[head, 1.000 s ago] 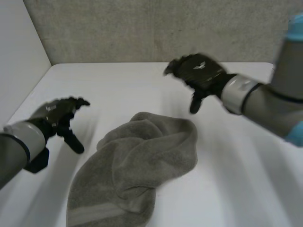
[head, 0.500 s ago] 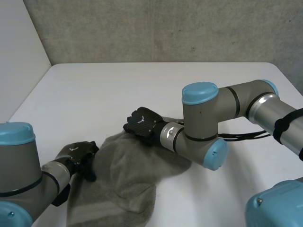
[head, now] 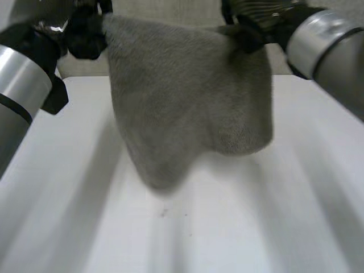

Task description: Fold the towel.

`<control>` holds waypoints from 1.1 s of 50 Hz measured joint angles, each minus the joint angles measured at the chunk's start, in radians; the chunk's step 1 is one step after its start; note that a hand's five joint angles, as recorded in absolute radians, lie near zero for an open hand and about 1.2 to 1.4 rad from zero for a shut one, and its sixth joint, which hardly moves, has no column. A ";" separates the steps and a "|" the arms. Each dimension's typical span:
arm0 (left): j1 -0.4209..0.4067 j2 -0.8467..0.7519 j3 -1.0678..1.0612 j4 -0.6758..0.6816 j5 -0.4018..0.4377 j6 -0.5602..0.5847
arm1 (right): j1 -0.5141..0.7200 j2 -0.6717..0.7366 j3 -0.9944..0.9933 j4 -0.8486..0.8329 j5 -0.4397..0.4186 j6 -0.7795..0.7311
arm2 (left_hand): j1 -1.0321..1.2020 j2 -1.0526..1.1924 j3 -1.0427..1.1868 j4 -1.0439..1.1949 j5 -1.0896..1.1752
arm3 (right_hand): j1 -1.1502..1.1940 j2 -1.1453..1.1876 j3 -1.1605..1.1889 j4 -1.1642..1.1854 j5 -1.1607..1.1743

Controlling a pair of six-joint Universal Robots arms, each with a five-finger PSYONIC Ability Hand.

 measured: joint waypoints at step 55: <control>-0.047 -0.131 -0.476 -0.204 0.033 0.292 | -0.130 0.178 0.388 0.169 -0.113 -0.146 | -0.705 -0.737 -0.737 -0.739 -0.713 | -0.930 -0.933 -0.942 -0.950 -0.915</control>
